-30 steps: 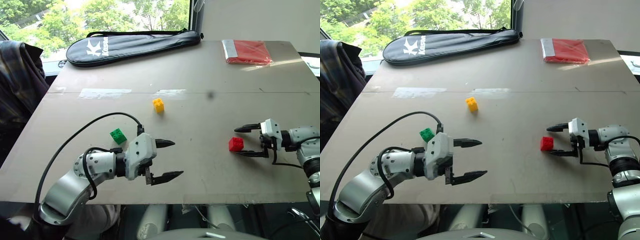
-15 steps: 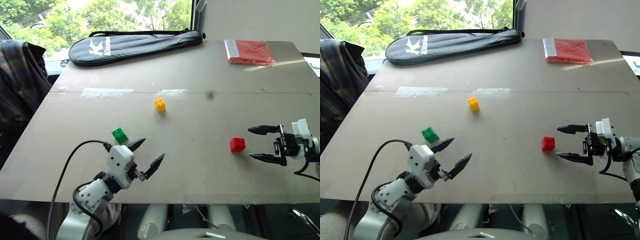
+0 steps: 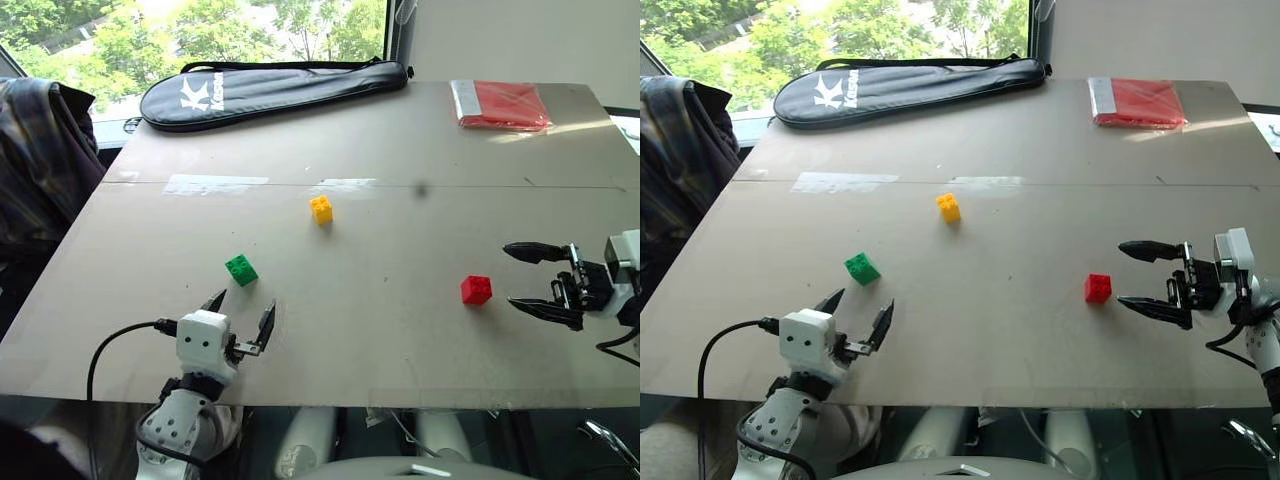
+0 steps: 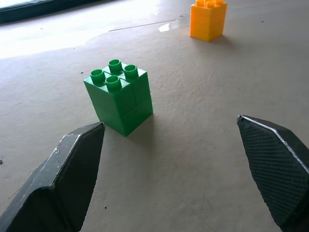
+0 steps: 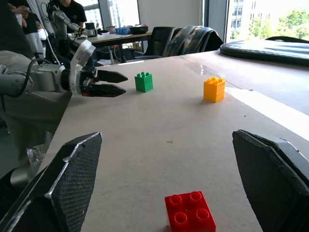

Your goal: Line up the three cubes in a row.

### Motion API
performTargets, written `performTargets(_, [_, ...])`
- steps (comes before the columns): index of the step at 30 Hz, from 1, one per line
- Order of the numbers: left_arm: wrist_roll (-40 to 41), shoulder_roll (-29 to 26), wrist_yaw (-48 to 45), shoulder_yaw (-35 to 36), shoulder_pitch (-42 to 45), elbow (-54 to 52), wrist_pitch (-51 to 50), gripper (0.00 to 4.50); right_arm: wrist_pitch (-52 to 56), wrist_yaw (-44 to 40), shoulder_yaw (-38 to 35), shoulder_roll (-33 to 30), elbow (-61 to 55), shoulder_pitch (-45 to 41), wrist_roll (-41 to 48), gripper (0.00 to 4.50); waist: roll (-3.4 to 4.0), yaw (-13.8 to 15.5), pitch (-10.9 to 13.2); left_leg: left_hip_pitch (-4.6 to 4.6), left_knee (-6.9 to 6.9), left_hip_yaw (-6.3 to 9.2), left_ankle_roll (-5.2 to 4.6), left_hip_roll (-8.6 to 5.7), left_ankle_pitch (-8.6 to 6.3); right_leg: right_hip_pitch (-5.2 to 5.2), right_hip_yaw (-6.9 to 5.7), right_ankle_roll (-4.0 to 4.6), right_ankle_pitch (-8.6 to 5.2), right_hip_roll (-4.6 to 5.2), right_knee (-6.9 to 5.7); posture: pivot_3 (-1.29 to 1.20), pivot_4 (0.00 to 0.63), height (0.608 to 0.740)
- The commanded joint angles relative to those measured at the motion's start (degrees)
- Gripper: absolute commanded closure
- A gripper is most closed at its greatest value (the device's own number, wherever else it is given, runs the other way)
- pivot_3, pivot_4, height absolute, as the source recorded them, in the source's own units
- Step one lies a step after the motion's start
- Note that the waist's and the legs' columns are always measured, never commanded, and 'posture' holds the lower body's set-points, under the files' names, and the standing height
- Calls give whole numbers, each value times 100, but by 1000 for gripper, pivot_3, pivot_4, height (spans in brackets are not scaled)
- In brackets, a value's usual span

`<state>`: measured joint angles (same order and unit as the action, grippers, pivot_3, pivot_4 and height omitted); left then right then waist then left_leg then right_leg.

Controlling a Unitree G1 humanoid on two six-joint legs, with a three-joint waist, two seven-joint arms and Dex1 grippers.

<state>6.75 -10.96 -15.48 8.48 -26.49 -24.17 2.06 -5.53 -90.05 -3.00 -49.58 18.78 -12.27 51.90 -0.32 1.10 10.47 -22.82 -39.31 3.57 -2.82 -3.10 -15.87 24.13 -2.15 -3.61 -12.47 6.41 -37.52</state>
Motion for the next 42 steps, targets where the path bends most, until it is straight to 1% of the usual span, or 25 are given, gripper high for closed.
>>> performTargets(1, [-287, 263, 538, -55, 104, -106, -278, 0, 51, -244, -257, -4, -161, -28, -22, 68, 0, 1, 0, 0, 0, 0, 0, 0, 0, 0, 0, -1, 0, -1, -1, 0, 150, 694])
performTargets(4, [-472, 372, 774, -131, 392, -33, -582, 0, 100, -244, -317, 17, -183, -21, -53, 68, -1, 5, 0, 0, 0, 1, 0, 0, 0, 0, -9, -2, 1, -4, -3, 0, 150, 694])
performTargets(9, [-686, 492, 1171, -240, 1101, 84, -1578, 0, 178, -244, -418, 47, -237, -15, -112, 68, 2, 35, -1, 2, -5, 0, 1, 0, 0, 0, -20, -2, 1, -26, -10, 0, 150, 694])
performTargets(12, [-804, 544, 1299, -336, 1364, 43, -1899, 0, 212, -244, -490, 62, -252, -21, -161, 68, 3, 58, -3, 3, -5, -1, 1, -3, 1, 0, -18, -5, 3, -26, -10, 0, 150, 694])
performTargets(19, [-899, 785, 1702, -247, 1519, -44, -2521, 0, 214, -244, -569, 71, -233, -25, -224, 68, 9, 114, -6, 7, -5, -1, 1, -2, 1, -1, -15, -5, 4, -24, -14, 0, 150, 694])
performTargets(22, [-883, 847, 1822, -185, 1584, -37, -2683, 753, 211, -244, -593, 89, -229, -17, -236, 0, 9, 113, -7, 7, -5, -2, 2, -1, 1, -1, -13, -5, 4, -22, -13, 0, 150, 694])
performTargets(23, [-868, 866, 1854, -160, 1610, -25, -2737, 1110, 211, -244, -603, 98, -232, -11, -244, 0, 10, 112, -7, 7, -5, -2, 2, -1, 1, -1, -13, -5, 4, -22, -13, 0, 150, 694])
performTargets(24, [-868, 863, 1873, -150, 1636, -5, -2778, 1725, 209, -244, -613, 106, -232, -7, -253, 0, 11, 111, -8, 7, -5, -2, 2, -1, 1, -1, -12, -5, 4, -22, -13, 0, 150, 694])
performTargets(25, [-875, 853, 1882, -150, 1655, 12, -2809, 1995, 206, -244, -622, 112, -232, -3, -259, 0, 11, 110, -9, 7, -5, -2, 2, 0, 1, -1, -13, -5, 4, -21, -13, 0, 150, 694])
performTargets(26, [-874, 847, 1886, -151, 1669, 26, -2824, 2383, 204, -244, -633, 119, -227, -4, -267, 0, 12, 110, -9, 8, -5, -2, 2, 1, 1, -1, -13, -5, 4, -21, -14, 0, 150, 694])
performTargets(27, [-873, 843, 1890, -156, 1676, 29, -2835, 2872, 204, -244, -642, 122, -225, -4, -271, 0, 15, 110, -10, 8, -5, -2, 2, 2, 1, -1, -13, -5, 4, -21, -14, 0, 150, 694])
performTargets(29, [-844, 869, 1915, -138, 1692, 43, -2894, 3307, 196, -244, -657, 127, -211, -9, -285, 0, 20, 110, -14, 8, -5, -3, 2, 2, 1, -1, -12, -5, 4, -22, -14, 0, 150, 694])
performTargets(33, [-801, 863, 1891, -119, 1691, 95, -2918, 3305, 167, -244, -666, 144, -163, -26, -320, 0, 28, 109, -18, 10, -5, -3, 2, 2, 1, -1, -12, -4, 4, -22, -15, 0, 150, 694])
performTargets(36, [-784, 628, 1573, -252, 1674, 124, -2705, 3305, 154, -244, -669, 178, -127, -38, -349, 0, 29, 109, -19, 10, -5, -4, 2, 2, 1, -1, -11, -4, 4, -22, -16, 0, 150, 694])
performTargets(37, [-762, 482, 1358, -338, 1664, 142, -2569, 3305, 155, -244, -671, 190, -123, -37, -355, 0, 30, 109, -19, 10, -5, -3, 2, 3, 1, -1, -12, -4, 4, -22, -16, 0, 150, 694])
performTargets(40, [-563, -205, 251, -700, 1712, 325, -1892, 3305, 160, -244, -677, 216, -116, -21, -367, 0, 32, 111, -20, 10, -5, -3, 3, 3, 1, 0, -12, -2, 3, -21, -17, 0, 150, 694])
performTargets(42, [-208, -763, -832, -914, 1855, 483, -1377, 3305, 163, -244, -675, 204, -112, 12, -361, 0, 32, 122, -20, 8, -5, -4, 3, 3, 1, 1, -10, -1, 3, -20, -15, 0, 150, 694])
